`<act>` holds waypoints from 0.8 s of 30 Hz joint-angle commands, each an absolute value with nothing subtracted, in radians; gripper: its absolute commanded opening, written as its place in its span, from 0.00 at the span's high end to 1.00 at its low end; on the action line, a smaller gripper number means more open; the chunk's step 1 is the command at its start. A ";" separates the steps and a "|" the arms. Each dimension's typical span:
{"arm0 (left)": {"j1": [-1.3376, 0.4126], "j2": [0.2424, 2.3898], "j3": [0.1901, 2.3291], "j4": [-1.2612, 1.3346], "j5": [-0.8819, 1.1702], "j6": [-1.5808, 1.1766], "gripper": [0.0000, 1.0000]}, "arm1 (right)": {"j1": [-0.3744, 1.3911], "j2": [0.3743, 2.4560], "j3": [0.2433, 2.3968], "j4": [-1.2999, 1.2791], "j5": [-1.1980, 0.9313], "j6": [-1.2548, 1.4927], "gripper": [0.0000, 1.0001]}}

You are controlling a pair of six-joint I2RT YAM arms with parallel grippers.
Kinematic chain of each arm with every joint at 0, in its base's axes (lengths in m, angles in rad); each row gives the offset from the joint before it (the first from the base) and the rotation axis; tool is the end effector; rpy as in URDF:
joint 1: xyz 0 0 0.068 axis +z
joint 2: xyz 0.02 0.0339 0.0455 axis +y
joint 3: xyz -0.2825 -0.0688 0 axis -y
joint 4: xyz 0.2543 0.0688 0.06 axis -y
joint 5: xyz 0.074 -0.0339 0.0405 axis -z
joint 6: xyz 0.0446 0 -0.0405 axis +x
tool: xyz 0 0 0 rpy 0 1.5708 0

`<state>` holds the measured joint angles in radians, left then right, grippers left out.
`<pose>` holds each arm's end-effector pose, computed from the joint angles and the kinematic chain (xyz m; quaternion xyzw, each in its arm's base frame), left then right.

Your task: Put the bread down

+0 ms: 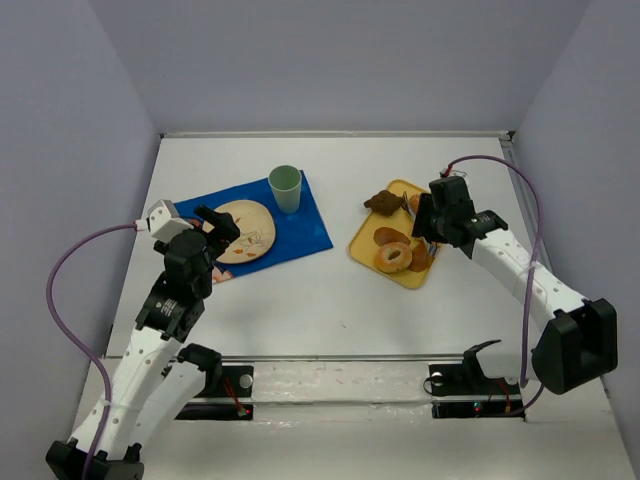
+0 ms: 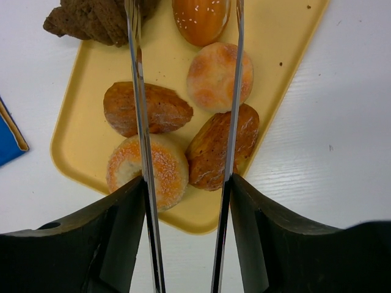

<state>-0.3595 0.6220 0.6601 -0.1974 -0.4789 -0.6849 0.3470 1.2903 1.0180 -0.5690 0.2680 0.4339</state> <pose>0.1517 -0.0351 0.3297 -0.2716 0.7047 -0.1578 0.6362 0.2681 0.0844 0.2871 0.0878 0.9229 0.0191 0.3744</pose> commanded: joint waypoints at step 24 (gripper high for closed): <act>-0.356 0.620 0.646 -0.146 -0.497 -0.675 0.01 | 0.285 1.312 1.114 -0.480 0.273 0.339 0.72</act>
